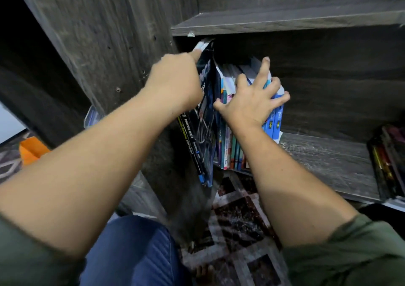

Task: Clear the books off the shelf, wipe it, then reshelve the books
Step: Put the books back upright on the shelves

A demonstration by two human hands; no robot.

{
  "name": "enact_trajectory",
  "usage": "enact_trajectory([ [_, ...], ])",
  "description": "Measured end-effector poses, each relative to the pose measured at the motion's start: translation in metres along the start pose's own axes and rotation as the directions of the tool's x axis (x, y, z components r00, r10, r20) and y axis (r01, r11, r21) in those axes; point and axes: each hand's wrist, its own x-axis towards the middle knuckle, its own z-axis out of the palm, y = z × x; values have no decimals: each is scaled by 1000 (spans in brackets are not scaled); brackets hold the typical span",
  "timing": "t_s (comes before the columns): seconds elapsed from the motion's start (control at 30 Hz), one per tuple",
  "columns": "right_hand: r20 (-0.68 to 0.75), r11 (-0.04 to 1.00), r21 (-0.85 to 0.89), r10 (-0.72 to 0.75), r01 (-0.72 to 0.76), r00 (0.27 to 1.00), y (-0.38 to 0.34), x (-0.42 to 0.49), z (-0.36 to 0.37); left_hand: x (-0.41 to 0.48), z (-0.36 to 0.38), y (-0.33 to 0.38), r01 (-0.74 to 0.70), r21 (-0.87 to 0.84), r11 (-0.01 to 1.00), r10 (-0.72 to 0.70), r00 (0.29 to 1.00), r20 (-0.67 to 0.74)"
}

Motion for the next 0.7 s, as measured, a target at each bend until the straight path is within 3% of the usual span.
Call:
enact_trajectory([
  [0.1,19,999,-7,-53,53,998,2,-2,-3,3,37,3,25,-29,999,-23,997,67],
  [0.17,5,992,-21,-125,125,992,11,-6,-6,4,58,-3,79,-93,993,-79,997,1],
  [0.23,-63,960,9,-280,281,958,29,-12,-4,5,71,-11,64,-268,961,-134,959,-251],
  [0.3,-174,874,136,-443,467,880,54,-16,4,2,80,-12,-131,-493,860,-163,845,-509],
  [0.37,-247,800,268,-482,537,841,82,-22,18,-1,95,-11,-317,-555,769,-173,732,-659],
  [0.43,-161,785,429,-420,447,893,105,-24,26,-3,113,-13,-365,-556,747,-189,686,-703],
  [0.5,107,783,585,-335,213,936,118,-28,30,1,128,-17,-385,-542,747,-187,661,-727],
  [0.57,337,771,637,-301,19,892,127,-33,45,10,136,-18,-398,-518,757,-163,652,-740],
  [0.7,530,804,584,-275,-110,802,131,-38,71,26,146,-11,-349,-466,813,-141,659,-739],
])
